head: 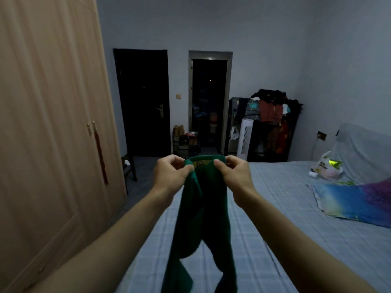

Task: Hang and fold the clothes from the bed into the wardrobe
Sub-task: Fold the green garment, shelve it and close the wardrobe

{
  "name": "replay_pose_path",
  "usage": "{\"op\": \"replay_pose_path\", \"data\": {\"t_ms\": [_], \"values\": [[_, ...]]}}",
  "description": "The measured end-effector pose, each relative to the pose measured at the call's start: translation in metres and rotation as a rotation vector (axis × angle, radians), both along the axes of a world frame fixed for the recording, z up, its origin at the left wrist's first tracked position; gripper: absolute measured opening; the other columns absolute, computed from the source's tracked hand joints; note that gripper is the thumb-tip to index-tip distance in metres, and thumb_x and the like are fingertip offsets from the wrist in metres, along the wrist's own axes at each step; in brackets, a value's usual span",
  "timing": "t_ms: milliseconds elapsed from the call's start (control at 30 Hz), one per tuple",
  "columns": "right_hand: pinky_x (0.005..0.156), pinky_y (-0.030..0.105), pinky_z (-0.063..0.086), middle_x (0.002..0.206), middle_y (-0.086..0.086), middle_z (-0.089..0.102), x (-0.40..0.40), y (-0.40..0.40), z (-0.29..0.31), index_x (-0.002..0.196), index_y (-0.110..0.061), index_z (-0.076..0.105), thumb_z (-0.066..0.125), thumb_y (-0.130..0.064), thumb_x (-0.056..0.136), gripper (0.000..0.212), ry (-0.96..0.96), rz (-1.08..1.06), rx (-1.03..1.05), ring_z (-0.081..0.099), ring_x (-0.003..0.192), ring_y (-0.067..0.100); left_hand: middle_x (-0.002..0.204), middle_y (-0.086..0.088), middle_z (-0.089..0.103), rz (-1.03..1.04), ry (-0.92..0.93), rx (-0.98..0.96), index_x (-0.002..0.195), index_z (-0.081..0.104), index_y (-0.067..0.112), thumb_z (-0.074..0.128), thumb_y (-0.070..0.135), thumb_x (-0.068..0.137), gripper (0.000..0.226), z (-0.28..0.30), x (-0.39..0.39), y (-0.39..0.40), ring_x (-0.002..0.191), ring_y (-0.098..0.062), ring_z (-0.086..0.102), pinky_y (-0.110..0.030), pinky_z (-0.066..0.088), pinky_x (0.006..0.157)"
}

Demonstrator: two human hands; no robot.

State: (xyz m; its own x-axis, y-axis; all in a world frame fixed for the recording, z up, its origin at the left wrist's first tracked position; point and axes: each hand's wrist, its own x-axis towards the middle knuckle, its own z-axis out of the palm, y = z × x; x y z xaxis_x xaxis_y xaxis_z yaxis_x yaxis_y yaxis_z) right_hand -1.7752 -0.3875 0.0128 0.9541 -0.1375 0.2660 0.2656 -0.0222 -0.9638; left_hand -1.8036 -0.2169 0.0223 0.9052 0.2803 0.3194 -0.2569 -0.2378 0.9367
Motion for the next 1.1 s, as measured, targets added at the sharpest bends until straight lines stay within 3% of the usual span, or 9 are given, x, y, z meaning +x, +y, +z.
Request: {"op": "replay_pose_path", "data": {"t_ms": [233, 333, 500, 633, 733, 800, 933, 1000, 1100], "values": [[0.066, 0.029, 0.061, 0.083, 0.003, 0.073, -0.026, 0.014, -0.004, 0.09, -0.019, 0.07, 0.067, -0.021, 0.092, 0.004, -0.057, 0.142, -0.069, 0.073, 0.078, 0.015, 0.082, -0.001, 0.072, -0.076, 0.011, 0.042, 0.084, 0.068, 0.019, 0.08, 0.018, 0.08, 0.013, -0.005, -0.01, -0.014, 0.08, -0.017, 0.072, -0.034, 0.061, 0.067], [0.066, 0.026, 0.06, 0.083, -0.001, 0.072, -0.029, 0.014, -0.01, 0.091, -0.024, 0.07, 0.068, -0.03, 0.09, 0.007, -0.096, 0.14, -0.13, 0.072, 0.079, 0.013, 0.079, -0.001, 0.075, -0.141, 0.019, 0.029, 0.081, 0.071, 0.022, 0.075, 0.024, 0.084, 0.006, -0.009, -0.011, -0.013, 0.076, -0.016, 0.074, -0.036, 0.062, 0.067], [0.071, 0.02, 0.058, 0.088, -0.008, 0.071, -0.034, 0.024, -0.014, 0.1, -0.027, 0.065, 0.085, -0.048, 0.065, 0.045, -0.174, 0.07, -0.31, 0.068, 0.083, 0.0, 0.075, -0.005, 0.075, -0.143, 0.064, -0.113, 0.076, 0.074, 0.018, 0.048, 0.03, 0.102, 0.039, -0.002, -0.015, -0.013, 0.072, -0.02, 0.074, -0.036, 0.061, 0.065], [0.067, 0.014, 0.054, 0.085, -0.01, 0.067, -0.031, 0.027, -0.019, 0.094, -0.029, 0.062, 0.08, -0.022, 0.075, 0.027, -0.216, -0.02, -0.437, 0.067, 0.081, 0.002, 0.086, -0.001, 0.077, -0.254, 0.122, -0.08, 0.093, 0.074, 0.016, 0.043, 0.035, 0.104, 0.038, -0.004, -0.022, -0.009, 0.081, -0.013, 0.074, -0.027, 0.055, 0.067], [0.069, 0.028, 0.06, 0.082, -0.005, 0.069, -0.027, 0.022, -0.022, 0.093, -0.019, 0.068, 0.067, -0.007, 0.082, 0.016, -0.134, -0.049, -0.444, 0.069, 0.077, 0.008, 0.092, 0.009, 0.076, -0.335, 0.084, 0.045, 0.098, 0.073, 0.03, 0.054, 0.029, 0.1, 0.018, -0.012, -0.028, 0.005, 0.09, -0.006, 0.071, -0.024, 0.054, 0.069], [0.071, 0.035, 0.062, 0.083, -0.002, 0.07, -0.027, 0.017, -0.02, 0.093, -0.017, 0.069, 0.065, -0.006, 0.083, 0.016, -0.093, -0.04, -0.421, 0.069, 0.077, 0.01, 0.098, 0.01, 0.073, -0.233, 0.005, 0.216, 0.106, 0.07, 0.031, 0.067, 0.028, 0.092, 0.015, -0.023, -0.029, 0.024, 0.095, -0.007, 0.068, -0.025, 0.056, 0.075], [0.067, 0.03, 0.062, 0.085, 0.0, 0.071, -0.031, 0.012, -0.004, 0.091, -0.021, 0.069, 0.065, -0.003, 0.087, 0.019, -0.14, 0.019, -0.347, 0.07, 0.077, 0.012, 0.135, 0.001, 0.05, 0.013, -0.028, 0.67, 0.138, 0.048, 0.021, 0.083, 0.037, 0.074, 0.074, -0.049, -0.025, 0.061, 0.125, -0.019, 0.042, -0.037, 0.042, 0.104], [0.066, 0.028, 0.061, 0.085, 0.002, 0.071, -0.034, 0.009, 0.008, 0.092, -0.02, 0.07, 0.064, -0.003, 0.089, 0.019, -0.166, 0.089, -0.313, 0.07, 0.079, 0.014, 0.142, 0.001, 0.043, -0.055, 0.033, 0.608, 0.145, 0.039, 0.019, 0.086, 0.038, 0.071, 0.09, -0.055, -0.022, 0.069, 0.131, -0.019, 0.038, -0.038, 0.039, 0.108], [0.071, 0.032, 0.061, 0.089, 0.006, 0.072, -0.039, 0.004, 0.023, 0.096, -0.017, 0.07, 0.064, -0.002, 0.09, 0.017, -0.198, 0.148, -0.291, 0.071, 0.084, 0.02, 0.127, 0.004, 0.06, -0.197, 0.052, 0.344, 0.134, 0.047, 0.021, 0.088, 0.025, 0.071, 0.075, -0.054, -0.018, 0.077, 0.121, -0.015, 0.055, -0.03, 0.049, 0.095]]}}
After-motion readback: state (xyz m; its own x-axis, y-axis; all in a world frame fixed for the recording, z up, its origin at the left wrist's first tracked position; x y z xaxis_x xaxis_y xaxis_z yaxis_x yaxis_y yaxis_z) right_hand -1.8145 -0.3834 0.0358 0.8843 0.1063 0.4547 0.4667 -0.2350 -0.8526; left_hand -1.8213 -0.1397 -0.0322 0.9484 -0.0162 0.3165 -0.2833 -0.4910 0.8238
